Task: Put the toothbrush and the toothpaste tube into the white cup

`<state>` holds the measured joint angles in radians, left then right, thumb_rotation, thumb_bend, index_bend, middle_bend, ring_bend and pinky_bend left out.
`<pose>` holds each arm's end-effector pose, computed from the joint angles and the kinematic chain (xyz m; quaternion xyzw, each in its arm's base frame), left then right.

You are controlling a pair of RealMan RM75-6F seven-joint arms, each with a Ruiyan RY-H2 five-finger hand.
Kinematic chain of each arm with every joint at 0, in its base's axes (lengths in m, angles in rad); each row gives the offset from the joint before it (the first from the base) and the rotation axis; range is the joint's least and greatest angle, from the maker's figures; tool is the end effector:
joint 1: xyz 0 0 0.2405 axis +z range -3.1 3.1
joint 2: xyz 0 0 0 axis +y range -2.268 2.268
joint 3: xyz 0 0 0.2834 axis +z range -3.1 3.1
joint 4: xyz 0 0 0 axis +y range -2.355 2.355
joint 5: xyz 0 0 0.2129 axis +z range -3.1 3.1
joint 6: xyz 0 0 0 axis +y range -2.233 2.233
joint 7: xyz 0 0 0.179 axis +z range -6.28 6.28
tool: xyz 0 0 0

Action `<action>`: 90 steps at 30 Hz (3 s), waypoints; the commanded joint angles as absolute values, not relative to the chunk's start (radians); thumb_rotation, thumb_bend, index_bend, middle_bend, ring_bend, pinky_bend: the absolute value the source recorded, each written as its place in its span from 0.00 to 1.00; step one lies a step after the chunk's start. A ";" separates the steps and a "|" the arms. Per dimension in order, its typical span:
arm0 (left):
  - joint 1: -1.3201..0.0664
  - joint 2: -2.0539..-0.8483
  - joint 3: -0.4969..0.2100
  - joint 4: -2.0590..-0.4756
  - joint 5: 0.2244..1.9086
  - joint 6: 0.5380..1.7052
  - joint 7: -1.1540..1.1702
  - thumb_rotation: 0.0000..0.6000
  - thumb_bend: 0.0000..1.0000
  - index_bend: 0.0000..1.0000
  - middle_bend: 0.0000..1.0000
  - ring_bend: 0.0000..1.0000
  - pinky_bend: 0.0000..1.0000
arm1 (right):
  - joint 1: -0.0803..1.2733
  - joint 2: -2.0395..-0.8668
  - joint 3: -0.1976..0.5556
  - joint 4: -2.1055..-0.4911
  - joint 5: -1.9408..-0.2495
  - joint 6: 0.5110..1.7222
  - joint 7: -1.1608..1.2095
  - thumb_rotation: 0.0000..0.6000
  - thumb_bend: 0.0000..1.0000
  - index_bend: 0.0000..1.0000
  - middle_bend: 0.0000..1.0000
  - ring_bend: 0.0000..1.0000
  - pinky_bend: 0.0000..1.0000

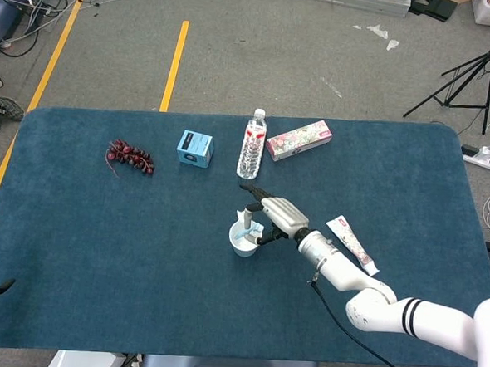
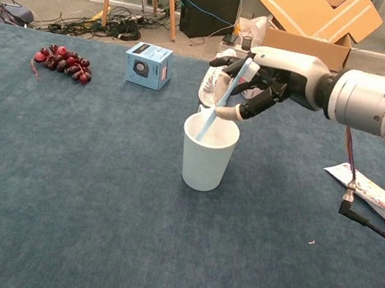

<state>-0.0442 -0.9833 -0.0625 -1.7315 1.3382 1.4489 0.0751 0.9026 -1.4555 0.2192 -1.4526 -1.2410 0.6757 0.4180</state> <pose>-0.3554 0.2033 0.2103 -0.5580 -0.4140 -0.3163 0.6459 -0.1044 -0.4205 -0.0304 0.6880 -0.5568 0.4210 0.1987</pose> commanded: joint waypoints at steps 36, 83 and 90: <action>-0.049 -0.988 -0.064 -1.730 1.323 1.438 0.092 1.00 0.00 0.09 0.16 0.07 0.18 | 0.781 -1.097 0.241 -1.702 -1.134 0.880 0.009 1.00 0.14 0.33 0.19 0.03 0.21; -0.062 -1.007 -0.055 -1.733 1.322 1.418 0.123 1.00 0.00 0.09 0.16 0.07 0.19 | 0.712 -0.835 -0.046 -1.940 -0.302 0.577 -0.119 1.00 0.62 0.08 1.00 0.82 0.90; -0.061 -1.007 -0.055 -1.733 1.323 1.420 0.121 1.00 0.00 0.09 0.16 0.07 0.19 | 0.724 -0.879 -0.079 -1.892 -0.311 0.572 -0.106 1.00 0.62 0.07 1.00 0.82 0.90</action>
<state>-0.0613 -1.0067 -0.0549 -1.7328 1.3230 1.4200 0.1206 0.7211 -0.8727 -0.0743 -1.8988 -0.3093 0.5739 -0.1095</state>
